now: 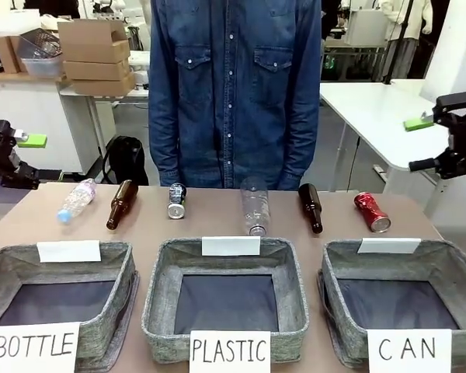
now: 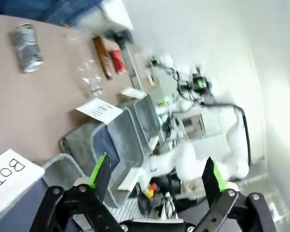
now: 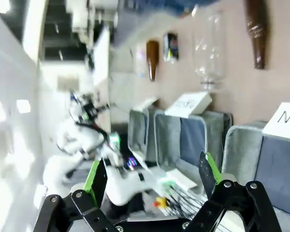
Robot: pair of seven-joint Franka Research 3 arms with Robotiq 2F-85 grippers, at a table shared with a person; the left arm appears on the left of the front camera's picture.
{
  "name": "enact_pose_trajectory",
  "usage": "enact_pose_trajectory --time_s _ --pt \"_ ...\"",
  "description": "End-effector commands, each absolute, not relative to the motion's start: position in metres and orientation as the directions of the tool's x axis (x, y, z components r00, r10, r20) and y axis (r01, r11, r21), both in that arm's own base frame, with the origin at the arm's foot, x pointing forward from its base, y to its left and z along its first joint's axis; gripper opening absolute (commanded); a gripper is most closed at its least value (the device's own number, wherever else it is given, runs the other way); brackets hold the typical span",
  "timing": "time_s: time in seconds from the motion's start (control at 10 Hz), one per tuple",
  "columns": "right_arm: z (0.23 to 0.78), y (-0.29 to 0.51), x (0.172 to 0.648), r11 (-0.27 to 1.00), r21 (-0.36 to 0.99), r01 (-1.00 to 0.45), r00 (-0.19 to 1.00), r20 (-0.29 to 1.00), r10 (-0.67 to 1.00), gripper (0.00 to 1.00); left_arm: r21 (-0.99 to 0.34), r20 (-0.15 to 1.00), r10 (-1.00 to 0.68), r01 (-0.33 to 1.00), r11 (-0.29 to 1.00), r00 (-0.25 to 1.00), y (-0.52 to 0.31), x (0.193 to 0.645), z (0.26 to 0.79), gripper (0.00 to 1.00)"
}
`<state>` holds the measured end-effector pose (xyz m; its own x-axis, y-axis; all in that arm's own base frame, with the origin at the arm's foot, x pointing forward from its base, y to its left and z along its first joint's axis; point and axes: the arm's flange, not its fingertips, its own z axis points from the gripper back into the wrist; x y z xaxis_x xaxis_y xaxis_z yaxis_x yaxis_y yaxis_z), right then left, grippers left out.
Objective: Sort the can waste into the basket.
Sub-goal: Pick up the can waste from the table and place it in the right Fabric basket.
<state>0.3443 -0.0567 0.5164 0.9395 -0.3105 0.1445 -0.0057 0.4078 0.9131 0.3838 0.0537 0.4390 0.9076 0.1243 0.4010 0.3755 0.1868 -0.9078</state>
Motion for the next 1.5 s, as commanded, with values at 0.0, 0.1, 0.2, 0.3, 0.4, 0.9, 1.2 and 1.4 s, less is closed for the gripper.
enact_pose_trajectory --time_s 0.0,0.1,0.2,0.3,0.4,0.9,1.2,1.4 --pt "0.522 -0.038 0.343 0.449 0.890 -0.082 0.959 0.193 -0.206 1.00 -0.886 0.451 0.065 0.437 0.155 0.890 0.048 0.377 0.445 1.00" --pt "0.522 -0.038 0.343 0.449 0.890 -0.082 0.959 0.193 -0.206 1.00 -0.886 0.451 0.065 0.437 0.155 0.890 0.048 0.377 0.445 1.00" --pt "0.522 -0.038 0.343 0.449 0.890 -0.082 0.959 0.193 -0.206 1.00 -0.886 0.451 0.065 0.437 0.155 0.890 0.048 0.377 0.445 1.00" --pt "0.522 -0.038 0.343 0.449 0.890 -0.082 0.959 0.193 -0.206 1.00 -0.886 0.451 0.065 0.437 0.155 0.890 0.048 0.377 0.445 1.00" --pt "0.518 -0.038 0.341 0.453 0.891 -0.030 0.959 0.153 -0.238 1.00 -0.886 0.451 0.065 0.437 0.155 0.890 0.048 0.377 0.445 1.00" --pt "0.507 -0.019 0.343 0.996 -0.072 0.060 0.906 0.423 -0.024 1.00 -0.886 0.451 0.065 0.437 0.155 0.890 0.048 0.377 0.445 1.00" --pt "0.517 -0.020 0.354 0.988 0.147 -0.050 0.892 0.451 -0.022 1.00 -0.886 0.451 0.065 0.437 0.155 0.890 0.048 0.377 0.445 1.00" --pt "0.531 -0.039 0.351 0.996 0.069 0.057 0.866 0.492 -0.083 1.00 -0.886 0.451 0.065 0.437 0.155 0.890 0.048 0.377 0.445 1.00"
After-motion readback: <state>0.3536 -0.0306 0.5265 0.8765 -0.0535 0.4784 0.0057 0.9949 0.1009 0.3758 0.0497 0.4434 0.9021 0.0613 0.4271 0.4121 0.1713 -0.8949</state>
